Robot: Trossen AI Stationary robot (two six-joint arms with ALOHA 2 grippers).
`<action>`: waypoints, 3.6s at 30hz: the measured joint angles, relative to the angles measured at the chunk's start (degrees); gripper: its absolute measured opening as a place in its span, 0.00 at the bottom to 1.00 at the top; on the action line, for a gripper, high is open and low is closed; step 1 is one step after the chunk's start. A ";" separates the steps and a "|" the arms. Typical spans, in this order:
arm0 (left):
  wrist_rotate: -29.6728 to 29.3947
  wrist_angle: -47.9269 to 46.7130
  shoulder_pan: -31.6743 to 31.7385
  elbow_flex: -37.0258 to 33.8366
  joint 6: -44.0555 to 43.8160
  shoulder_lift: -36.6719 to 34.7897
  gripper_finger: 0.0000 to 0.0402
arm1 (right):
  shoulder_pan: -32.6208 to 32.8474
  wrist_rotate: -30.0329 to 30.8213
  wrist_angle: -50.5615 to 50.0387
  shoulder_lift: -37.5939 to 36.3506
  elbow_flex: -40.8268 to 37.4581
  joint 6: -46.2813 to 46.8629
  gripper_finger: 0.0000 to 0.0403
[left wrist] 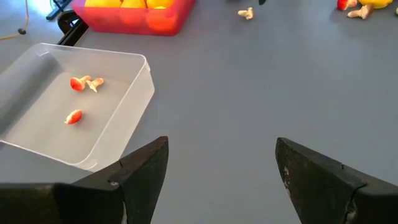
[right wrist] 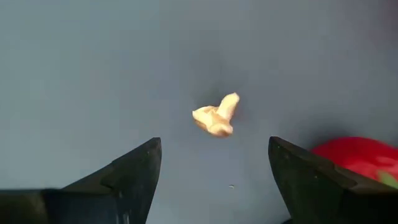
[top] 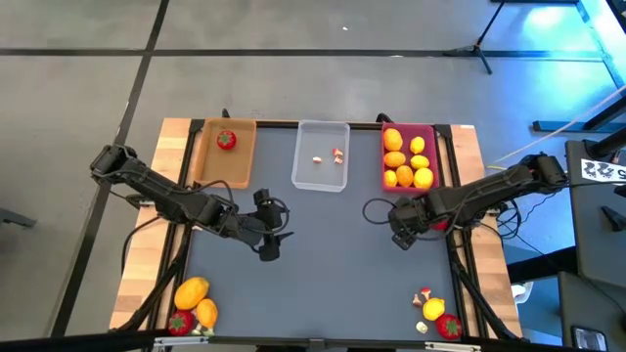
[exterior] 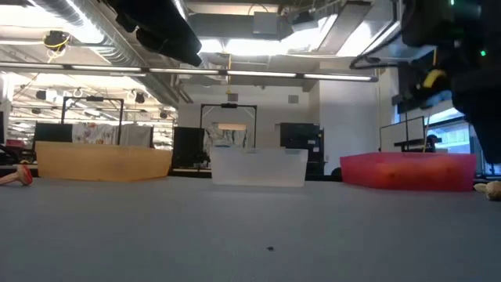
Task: Sort produce into baskets
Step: Put the mushroom into the transparent bin
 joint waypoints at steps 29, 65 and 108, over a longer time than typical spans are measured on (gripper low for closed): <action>0.00 0.05 0.00 0.00 0.29 0.00 0.73 | -0.06 3.49 21.56 0.00 -6.57 -5.68 0.10; 0.00 0.35 -0.02 0.04 0.22 0.00 0.73 | -20.88 23.15 72.99 9.15 -1.85 -46.84 0.12; 15.68 -44.82 0.14 -8.05 -55.48 -1.70 0.63 | -8.85 13.51 78.95 16.33 -1.87 -44.75 0.60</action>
